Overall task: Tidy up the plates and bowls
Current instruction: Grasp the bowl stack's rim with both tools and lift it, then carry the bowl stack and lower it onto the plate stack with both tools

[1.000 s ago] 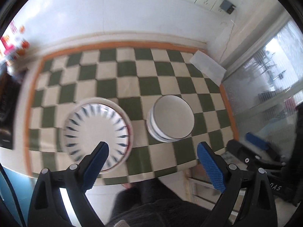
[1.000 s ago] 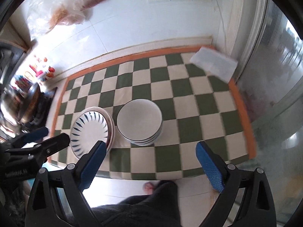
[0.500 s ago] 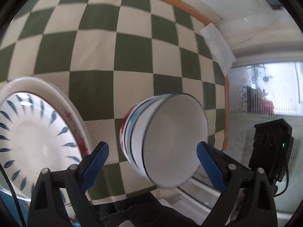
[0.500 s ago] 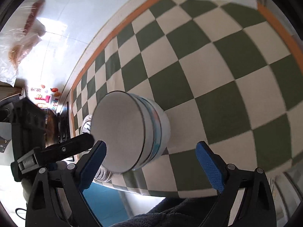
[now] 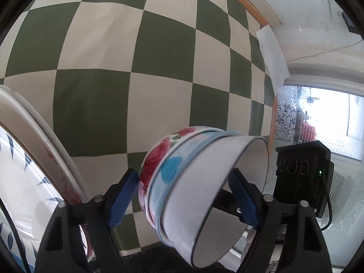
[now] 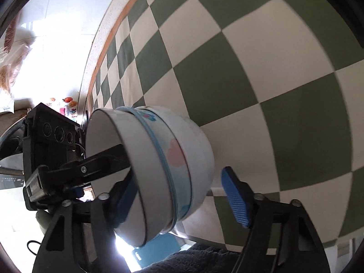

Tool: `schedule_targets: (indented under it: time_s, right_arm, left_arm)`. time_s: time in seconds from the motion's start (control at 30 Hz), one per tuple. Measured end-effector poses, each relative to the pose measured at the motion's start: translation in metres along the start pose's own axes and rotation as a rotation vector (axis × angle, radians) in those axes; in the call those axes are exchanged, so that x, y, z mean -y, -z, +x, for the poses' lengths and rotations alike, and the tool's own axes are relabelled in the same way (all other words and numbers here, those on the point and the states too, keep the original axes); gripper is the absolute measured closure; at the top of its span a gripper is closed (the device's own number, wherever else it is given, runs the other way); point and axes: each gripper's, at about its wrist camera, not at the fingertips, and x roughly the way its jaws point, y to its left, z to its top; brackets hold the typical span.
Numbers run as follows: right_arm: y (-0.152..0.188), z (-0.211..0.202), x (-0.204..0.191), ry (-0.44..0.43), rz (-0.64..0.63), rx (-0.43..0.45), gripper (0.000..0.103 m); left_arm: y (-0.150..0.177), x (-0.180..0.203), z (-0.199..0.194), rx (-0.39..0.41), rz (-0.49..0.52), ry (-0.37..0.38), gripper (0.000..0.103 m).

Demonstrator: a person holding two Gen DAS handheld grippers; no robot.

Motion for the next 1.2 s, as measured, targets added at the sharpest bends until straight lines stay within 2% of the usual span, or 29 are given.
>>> schedule_targets:
  time_s: [0.1,0.23,0.33,0.8,1.2]
  right_arm:
    - [-0.005,0.011,0.000,0.004,-0.003,-0.008,0.043]
    - [-0.011,0.014,0.001,-0.018,0.010,0.021,0.045]
    - [-0.012,0.017,-0.001,-0.030,0.005,0.035,0.047]
    - [-0.002,0.004,-0.007,-0.028,-0.032,0.046,0.047]
    - [0.008,-0.011,-0.030,-0.048,-0.067,0.036,0.047]
  left_arm:
    - [0.000,-0.003,-0.003,0.013,-0.010,0.025,0.027]
    - [-0.001,-0.005,-0.009,0.045,-0.022,0.066,0.027]
    - [0.000,-0.002,-0.010,0.056,-0.014,0.052,0.027]
    - [0.005,0.005,-0.020,0.085,0.003,0.029,0.027]
    - [0.012,0.005,-0.059,0.131,0.006,0.033,0.027]
